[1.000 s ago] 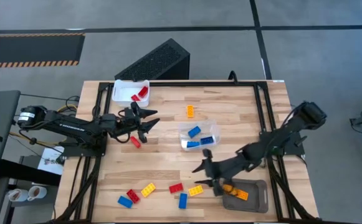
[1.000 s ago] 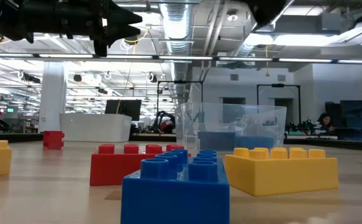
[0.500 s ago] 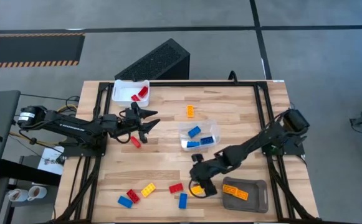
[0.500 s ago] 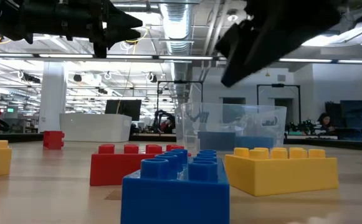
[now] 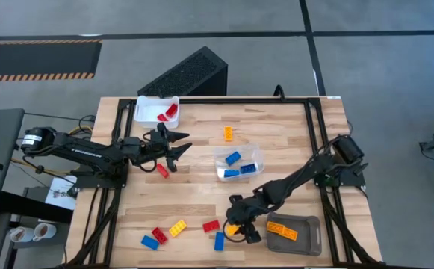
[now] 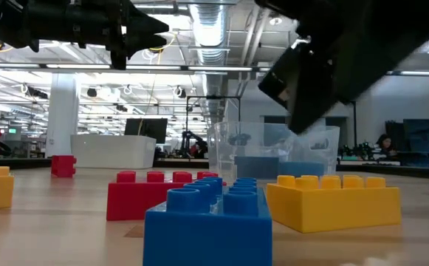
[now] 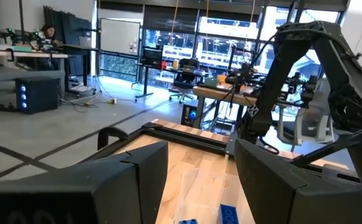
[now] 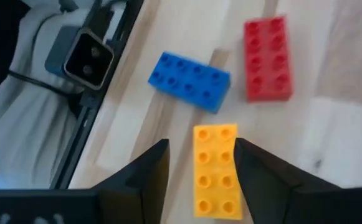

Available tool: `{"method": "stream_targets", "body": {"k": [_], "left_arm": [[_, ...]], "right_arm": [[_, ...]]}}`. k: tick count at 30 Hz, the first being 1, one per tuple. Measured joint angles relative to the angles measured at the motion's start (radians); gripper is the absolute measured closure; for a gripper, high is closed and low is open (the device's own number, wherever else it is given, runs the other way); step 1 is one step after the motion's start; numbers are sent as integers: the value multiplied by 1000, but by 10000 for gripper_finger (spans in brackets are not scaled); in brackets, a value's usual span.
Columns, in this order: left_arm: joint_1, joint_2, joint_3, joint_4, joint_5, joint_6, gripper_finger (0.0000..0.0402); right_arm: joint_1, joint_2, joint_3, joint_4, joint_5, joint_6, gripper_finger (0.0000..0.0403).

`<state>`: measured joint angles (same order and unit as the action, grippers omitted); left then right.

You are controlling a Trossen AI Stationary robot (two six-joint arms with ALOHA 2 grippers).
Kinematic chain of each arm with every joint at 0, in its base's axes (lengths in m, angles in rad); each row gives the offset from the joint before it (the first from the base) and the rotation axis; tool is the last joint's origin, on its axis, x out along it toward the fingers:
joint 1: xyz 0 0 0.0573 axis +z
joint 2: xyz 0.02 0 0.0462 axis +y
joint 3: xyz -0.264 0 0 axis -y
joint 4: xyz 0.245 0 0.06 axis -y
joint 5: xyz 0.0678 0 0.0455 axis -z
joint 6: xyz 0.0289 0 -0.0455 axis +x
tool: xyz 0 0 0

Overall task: Sort & place blocks by color
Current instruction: Put the yellow game piece into the black bin

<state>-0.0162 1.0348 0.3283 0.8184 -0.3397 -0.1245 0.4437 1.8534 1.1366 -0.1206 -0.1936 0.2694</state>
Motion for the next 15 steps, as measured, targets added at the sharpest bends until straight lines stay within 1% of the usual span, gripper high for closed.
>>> {"method": "stream_targets", "body": {"k": [5,9,12,15], "left_arm": [[0,0,0,0,-35,32,229],[4,0,0,9,-62,59,229],[20,0,0,8,-59,60,229],[27,0,0,-16,-24,51,229]], "right_arm": [[-25,-26,0,-11,14,-16,173],[-49,-27,0,-17,15,-17,162],[-63,-20,0,-29,16,-31,160],[-76,-17,-1,-39,16,-28,160]]}}
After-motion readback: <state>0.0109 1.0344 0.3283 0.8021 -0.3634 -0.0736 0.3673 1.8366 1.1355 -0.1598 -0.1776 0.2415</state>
